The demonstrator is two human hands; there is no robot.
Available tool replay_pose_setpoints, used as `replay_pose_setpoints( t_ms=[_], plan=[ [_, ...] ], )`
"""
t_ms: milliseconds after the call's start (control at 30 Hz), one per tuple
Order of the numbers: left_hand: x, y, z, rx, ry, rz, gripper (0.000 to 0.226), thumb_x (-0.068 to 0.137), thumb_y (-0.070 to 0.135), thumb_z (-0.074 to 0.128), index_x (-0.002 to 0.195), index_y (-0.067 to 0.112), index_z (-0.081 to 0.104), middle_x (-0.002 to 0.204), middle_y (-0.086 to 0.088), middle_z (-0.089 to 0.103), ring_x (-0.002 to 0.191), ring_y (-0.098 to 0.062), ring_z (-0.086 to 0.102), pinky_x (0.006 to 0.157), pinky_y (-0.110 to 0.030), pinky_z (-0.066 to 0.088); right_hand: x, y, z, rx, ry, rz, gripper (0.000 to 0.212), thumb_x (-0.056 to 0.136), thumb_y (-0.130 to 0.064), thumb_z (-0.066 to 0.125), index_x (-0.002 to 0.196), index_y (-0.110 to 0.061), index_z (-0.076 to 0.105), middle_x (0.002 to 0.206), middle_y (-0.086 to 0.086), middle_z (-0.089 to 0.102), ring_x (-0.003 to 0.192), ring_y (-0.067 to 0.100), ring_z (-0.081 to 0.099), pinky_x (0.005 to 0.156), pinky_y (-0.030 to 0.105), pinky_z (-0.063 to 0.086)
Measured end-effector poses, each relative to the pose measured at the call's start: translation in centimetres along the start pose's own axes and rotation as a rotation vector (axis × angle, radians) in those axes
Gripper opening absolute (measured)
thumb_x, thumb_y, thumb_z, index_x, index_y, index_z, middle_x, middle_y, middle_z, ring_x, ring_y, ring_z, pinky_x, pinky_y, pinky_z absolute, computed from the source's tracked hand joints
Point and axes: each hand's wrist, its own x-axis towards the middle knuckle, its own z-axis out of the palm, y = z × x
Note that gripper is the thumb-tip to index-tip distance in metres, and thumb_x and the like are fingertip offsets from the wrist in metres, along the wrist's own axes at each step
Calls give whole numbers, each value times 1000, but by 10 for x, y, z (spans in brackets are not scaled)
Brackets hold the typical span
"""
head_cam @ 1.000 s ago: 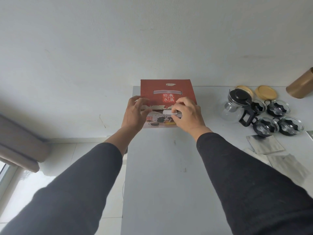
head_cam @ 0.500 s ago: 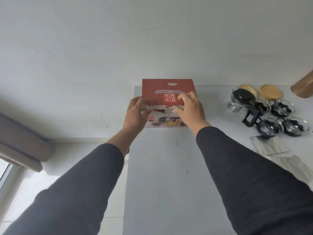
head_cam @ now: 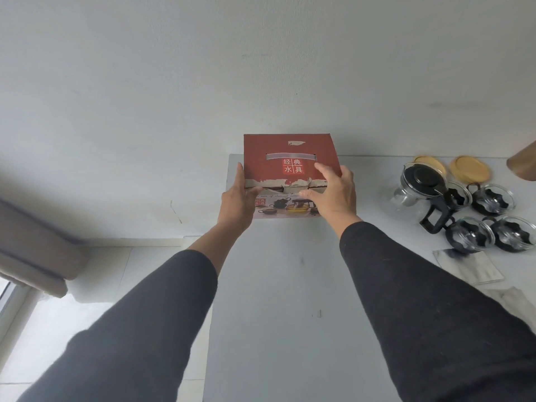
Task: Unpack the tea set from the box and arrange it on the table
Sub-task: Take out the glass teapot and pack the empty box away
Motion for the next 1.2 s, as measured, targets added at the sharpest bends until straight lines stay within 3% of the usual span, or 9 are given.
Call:
replay_pose_setpoints(
  t_ms=[133, 267, 533, 800, 900, 967, 1033, 1100, 1200],
  plan=[
    [21, 10, 1, -32, 56, 54, 61, 101, 20, 37, 151, 37, 5, 129, -6, 58, 98, -23, 55, 74, -28, 40, 26, -2, 5, 1, -7, -10, 62, 75, -33, 77, 132, -28, 53, 141, 11, 34, 127, 32, 40, 107, 40, 38],
    [38, 9, 8, -23, 88, 61, 51, 102, 21, 35, 151, 29, 21, 140, 0, 49, 116, -26, 54, 92, -33, 44, 45, -4, 10, 14, -2, -24, 58, 78, -32, 75, 132, -27, 54, 148, 13, 28, 133, 32, 35, 111, 38, 33],
    [50, 10, 9, -38, 138, 12, 49, 102, 19, 37, 149, 26, 25, 142, 1, 49, 115, -24, 55, 95, -33, 45, 54, -2, 20, 27, 9, -72, 57, 78, -36, 74, 131, -25, 56, 148, 13, 31, 133, 32, 36, 110, 37, 35],
    [57, 13, 4, -88, 135, -98, 50, 101, 15, 40, 147, 32, 31, 132, 0, 57, 96, -17, 52, 73, -25, 45, 55, -5, 15, -51, -96, -48, 61, 84, -43, 66, 139, -31, 44, 157, 16, 11, 140, 36, 24, 112, 40, 28],
    [58, 13, -1, -122, 102, -112, 49, 100, 24, 44, 146, 34, 31, 135, 5, 54, 99, -17, 52, 61, -15, 43, 55, -7, 7, -135, -160, -40, 68, 83, -50, 64, 143, -36, 36, 158, 15, 5, 142, 36, 19, 113, 45, 27],
    [54, 13, -4, -60, 87, -81, 51, 99, 31, 43, 148, 35, 27, 143, 3, 46, 118, -19, 49, 79, -21, 47, 52, -11, 1, -232, -188, -50, 77, 81, -57, 62, 146, -38, 26, 158, 16, 1, 145, 34, 10, 112, 49, 23],
    [49, 14, -5, -12, 124, -54, 55, 98, 39, 42, 149, 35, 21, 153, -6, 32, 139, -25, 32, 109, -38, 35, 48, -15, -3, -276, -161, -66, 82, 81, -60, 59, 148, -38, 16, 158, 16, -1, 146, 33, 4, 111, 51, 21],
    [41, 20, -6, -34, 172, -74, 57, 98, 43, 40, 150, 35, 17, 158, -7, 16, 146, -25, 16, 114, -40, 23, 43, -19, -9, -276, -123, -73, 80, 84, -64, 51, 149, -38, 12, 158, 16, -1, 146, 33, 3, 111, 51, 20],
    [31, 34, -11, -32, 236, -40, 57, 99, 43, 37, 151, 33, 14, 160, -4, 7, 148, -23, 6, 114, -39, 23, 37, -26, -21, -253, -98, -64, 70, 90, -64, 36, 149, -36, 11, 159, 15, 1, 146, 32, 4, 112, 51, 18]
  ],
)
